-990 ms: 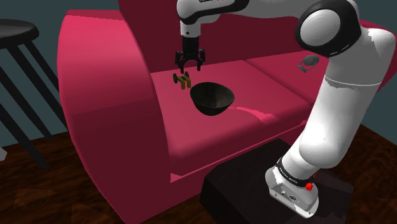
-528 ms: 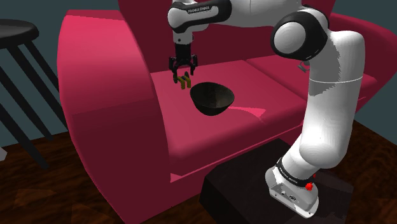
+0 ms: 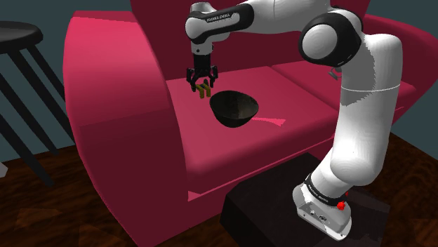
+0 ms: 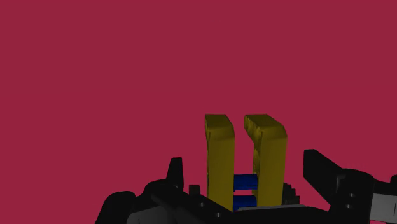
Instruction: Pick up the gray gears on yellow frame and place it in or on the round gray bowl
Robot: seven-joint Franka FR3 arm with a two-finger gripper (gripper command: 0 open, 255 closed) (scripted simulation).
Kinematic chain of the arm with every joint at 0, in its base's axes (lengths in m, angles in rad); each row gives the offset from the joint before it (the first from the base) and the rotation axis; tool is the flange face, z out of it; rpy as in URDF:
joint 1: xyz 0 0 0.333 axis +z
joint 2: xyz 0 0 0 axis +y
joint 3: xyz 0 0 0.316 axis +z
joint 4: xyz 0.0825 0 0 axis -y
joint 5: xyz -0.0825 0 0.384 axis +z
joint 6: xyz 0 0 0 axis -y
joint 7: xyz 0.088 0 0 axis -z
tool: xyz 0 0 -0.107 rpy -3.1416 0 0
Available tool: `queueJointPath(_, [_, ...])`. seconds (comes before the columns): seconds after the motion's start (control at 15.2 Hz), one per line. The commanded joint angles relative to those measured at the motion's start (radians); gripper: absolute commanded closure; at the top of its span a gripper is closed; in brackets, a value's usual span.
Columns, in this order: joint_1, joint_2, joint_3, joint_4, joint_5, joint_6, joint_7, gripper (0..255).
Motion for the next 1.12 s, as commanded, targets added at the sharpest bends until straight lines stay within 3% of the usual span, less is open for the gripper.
queueJointPath(0.0, [0.000, 0.000, 0.000, 0.000, 0.000, 0.001, 0.000, 0])
queueJointPath(0.2, [0.000, 0.000, 0.000, 0.000, 0.000, 0.000, 0.000, 0])
queueJointPath(0.26, [0.000, 0.000, 0.000, 0.000, 0.000, 0.000, 0.000, 255])
queueJointPath(1.06, [0.000, -0.008, 0.000, 0.028, 0.000, -0.036, 0.002, 255])
